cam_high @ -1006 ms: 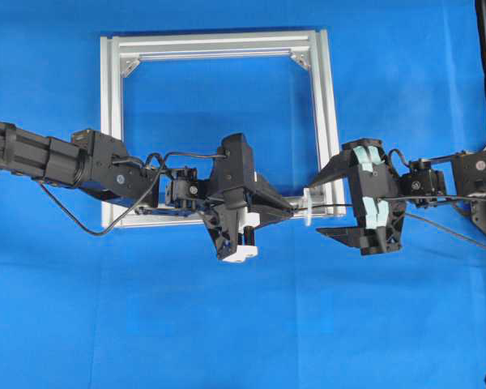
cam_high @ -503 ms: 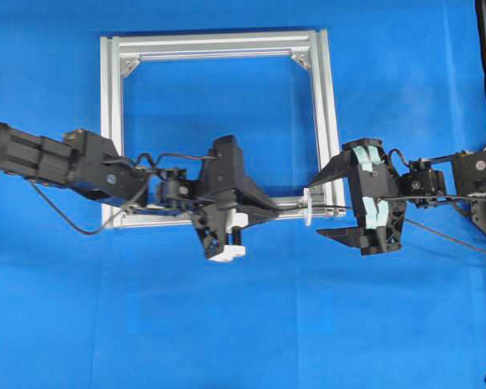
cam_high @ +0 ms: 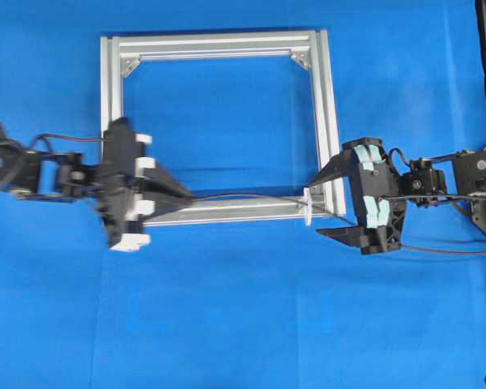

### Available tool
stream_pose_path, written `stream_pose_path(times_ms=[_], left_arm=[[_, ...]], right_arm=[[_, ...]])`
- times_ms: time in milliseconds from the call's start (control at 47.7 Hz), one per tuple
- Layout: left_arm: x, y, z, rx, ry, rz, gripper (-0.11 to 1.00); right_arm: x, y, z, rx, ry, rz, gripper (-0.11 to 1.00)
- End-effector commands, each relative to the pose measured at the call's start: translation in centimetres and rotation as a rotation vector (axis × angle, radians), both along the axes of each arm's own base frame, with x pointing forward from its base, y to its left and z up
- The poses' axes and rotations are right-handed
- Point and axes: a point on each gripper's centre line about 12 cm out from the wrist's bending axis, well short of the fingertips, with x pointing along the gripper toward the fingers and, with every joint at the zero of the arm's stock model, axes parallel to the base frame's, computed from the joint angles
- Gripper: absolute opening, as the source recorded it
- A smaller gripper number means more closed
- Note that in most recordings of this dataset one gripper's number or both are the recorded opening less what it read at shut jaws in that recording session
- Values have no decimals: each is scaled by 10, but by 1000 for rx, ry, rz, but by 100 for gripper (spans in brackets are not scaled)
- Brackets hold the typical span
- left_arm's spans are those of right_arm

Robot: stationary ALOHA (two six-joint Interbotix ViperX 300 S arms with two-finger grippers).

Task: Insert the wire through the string loop located on the right side.
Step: 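Pull the plug leftward with the left gripper, drawing cable through loop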

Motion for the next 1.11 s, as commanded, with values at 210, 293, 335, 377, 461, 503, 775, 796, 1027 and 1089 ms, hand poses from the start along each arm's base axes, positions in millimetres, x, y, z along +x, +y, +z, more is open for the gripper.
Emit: stream_pose_path(times_ms=[210,293,335,377,461,503,775,796,1027,1089], left_arm=[[-54,-9,-3,6,0,-49,6],[-63,-9,-5,7,9,-55,6],[-67,-10,-5,7,9,-62,6],[-71,-12,-6,9,13,-70,6],[-76,-14,-8,14,23,-83,6],[-78,-13,-9,9,32,-81,6],[-80,-14,-14,14,96,-85,6],[-81,-13,-15,15,100,-85,6],[-84,-13,-15,15,103,-85,7],[-85,-13,-15,15,102,-85,7]], right_arm=[[6,1,14,4,-50,0,87],[6,1,15,7,-53,-2,87],[7,1,16,7,-56,-2,87],[7,1,17,10,-58,-4,87],[7,1,17,10,-59,-4,87],[8,1,18,10,-61,-4,87],[9,1,19,12,-64,-4,87],[9,1,19,12,-64,-6,87],[11,1,21,15,-73,-8,87],[11,1,21,15,-70,-7,87]])
